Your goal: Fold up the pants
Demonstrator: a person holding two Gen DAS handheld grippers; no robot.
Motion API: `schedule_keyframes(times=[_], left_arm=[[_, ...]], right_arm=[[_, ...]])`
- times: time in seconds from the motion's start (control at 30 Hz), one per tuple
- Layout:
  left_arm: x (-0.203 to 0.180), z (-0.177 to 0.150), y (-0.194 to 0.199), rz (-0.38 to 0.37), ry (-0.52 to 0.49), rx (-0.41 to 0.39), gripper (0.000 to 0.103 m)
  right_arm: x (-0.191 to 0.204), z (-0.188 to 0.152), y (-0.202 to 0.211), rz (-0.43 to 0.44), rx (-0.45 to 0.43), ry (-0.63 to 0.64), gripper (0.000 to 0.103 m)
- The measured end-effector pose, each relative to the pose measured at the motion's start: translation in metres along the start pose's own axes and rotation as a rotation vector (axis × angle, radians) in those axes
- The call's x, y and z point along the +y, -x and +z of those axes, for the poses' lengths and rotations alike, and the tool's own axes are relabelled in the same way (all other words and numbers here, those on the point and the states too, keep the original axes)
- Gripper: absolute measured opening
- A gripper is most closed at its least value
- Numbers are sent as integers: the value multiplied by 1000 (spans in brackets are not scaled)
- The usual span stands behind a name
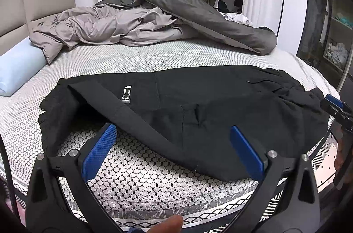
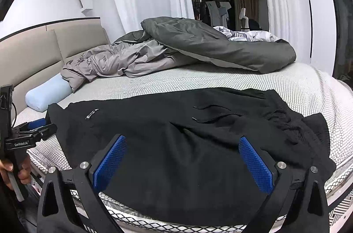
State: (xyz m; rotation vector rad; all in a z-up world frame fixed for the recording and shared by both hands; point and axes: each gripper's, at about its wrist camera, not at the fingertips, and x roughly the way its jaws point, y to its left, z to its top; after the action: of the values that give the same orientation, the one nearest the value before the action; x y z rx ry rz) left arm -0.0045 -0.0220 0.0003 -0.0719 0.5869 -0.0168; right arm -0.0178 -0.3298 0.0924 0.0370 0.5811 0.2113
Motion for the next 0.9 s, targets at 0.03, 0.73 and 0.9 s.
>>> schedule_keyframes(times=[0.03,0.73,0.9], left_arm=[[0,0,-1,1,-1,0,102],[12,0,-6,47,25,-5,102],[11,0,-4,17,20,-14,102]], right_arm=[[-1,0,0,-2,-2,2,103],[9,1,5,-111,-29,89,103],[7,1,6,-114,-31,87,103]])
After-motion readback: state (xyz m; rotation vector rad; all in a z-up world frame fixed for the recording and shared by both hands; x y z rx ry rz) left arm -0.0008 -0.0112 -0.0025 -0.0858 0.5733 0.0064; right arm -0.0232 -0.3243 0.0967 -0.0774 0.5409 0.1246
